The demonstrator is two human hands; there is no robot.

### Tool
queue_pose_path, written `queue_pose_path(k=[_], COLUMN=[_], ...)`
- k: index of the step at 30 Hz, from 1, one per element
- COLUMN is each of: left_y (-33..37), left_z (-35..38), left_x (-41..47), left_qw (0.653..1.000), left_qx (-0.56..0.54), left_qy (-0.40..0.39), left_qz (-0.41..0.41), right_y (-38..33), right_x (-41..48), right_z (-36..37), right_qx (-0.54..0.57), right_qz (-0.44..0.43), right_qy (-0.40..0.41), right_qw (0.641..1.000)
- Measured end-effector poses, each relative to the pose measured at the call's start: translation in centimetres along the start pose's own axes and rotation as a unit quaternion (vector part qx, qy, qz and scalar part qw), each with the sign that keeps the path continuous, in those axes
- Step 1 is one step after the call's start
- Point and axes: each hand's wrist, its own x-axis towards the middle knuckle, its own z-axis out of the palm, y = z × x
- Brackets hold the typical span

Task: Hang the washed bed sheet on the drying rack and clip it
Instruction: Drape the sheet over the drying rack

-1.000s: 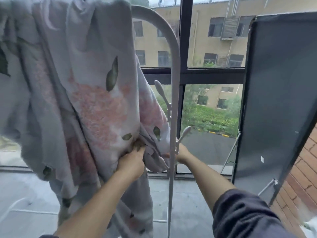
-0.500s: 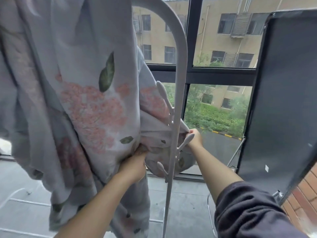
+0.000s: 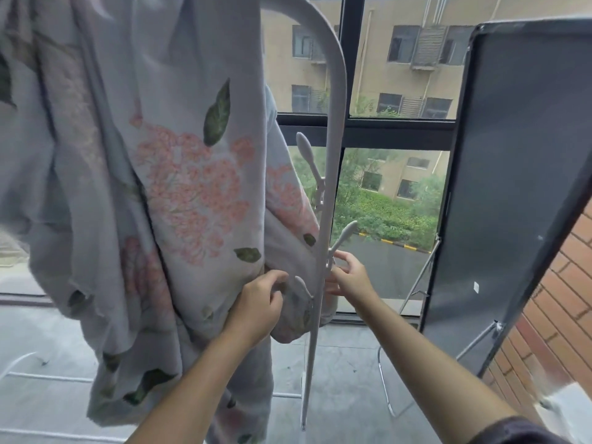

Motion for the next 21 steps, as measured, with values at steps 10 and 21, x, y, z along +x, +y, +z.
queue_pose_path(k=[10,21], left_y=[2.7,2.7], left_z=[-9.1,-23.9], left_x=[-5.9,-6.9], left_qw=[0.976,0.902], left_qx=[-0.02,0.129], left_qy=[0.083,0.328], left_qz=[0.2,0.25], right_y=[-5.7,-15.7], right_x=[-12.5,-17.8], right_z=[6.0,16.4], right_qx=[-0.099,-0.112], right_qz=[-0.118,-0.297], right_qy=[0.107,0.095], right_qw=[0.982,0.944])
